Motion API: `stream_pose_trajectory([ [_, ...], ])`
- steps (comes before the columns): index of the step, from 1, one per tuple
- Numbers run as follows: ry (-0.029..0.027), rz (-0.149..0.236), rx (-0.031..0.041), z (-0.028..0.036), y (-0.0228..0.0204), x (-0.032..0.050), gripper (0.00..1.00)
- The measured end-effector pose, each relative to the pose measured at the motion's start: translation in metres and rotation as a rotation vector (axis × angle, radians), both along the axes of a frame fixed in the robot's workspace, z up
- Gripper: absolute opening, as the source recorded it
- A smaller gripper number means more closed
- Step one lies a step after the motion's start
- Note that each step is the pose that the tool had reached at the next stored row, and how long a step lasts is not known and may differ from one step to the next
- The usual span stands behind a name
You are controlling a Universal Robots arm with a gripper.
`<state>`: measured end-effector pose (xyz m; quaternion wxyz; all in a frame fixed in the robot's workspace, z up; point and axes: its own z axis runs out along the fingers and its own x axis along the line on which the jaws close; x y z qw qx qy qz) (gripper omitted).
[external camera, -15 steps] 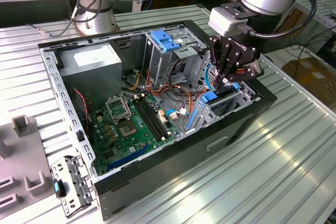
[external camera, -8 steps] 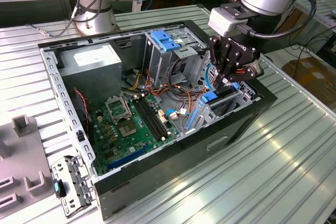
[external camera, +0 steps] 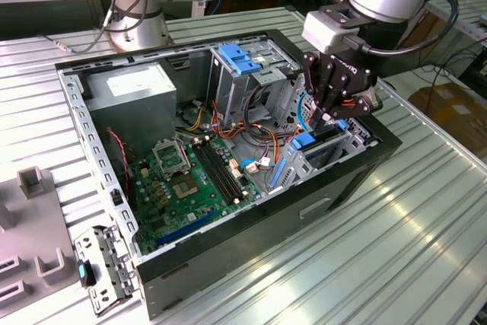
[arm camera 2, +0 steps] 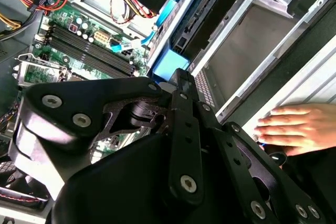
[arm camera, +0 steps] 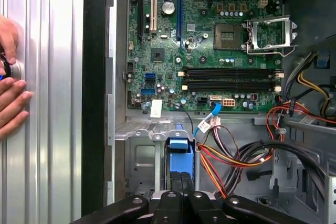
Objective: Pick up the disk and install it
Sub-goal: 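Insert the first disk wire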
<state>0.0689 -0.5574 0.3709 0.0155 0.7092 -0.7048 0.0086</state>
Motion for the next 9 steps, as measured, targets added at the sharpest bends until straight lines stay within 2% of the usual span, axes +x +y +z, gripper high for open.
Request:
stream_pose_trajectory([
  [2, 0.0000, 0.000, 0.0000, 0.0000, -0.0001, 0.0031, 0.11],
  [4, 0.0001, 0.000, -0.0001, 0.0001, 0.0000, 0.0128, 0.11],
  [7, 0.0001, 0.004, -0.0002, 0.0001, 0.0000, 0.0200, 0.11],
  [9, 0.0001, 0.031, -0.0002, 0.0001, 0.0000, 0.0220, 0.11],
])
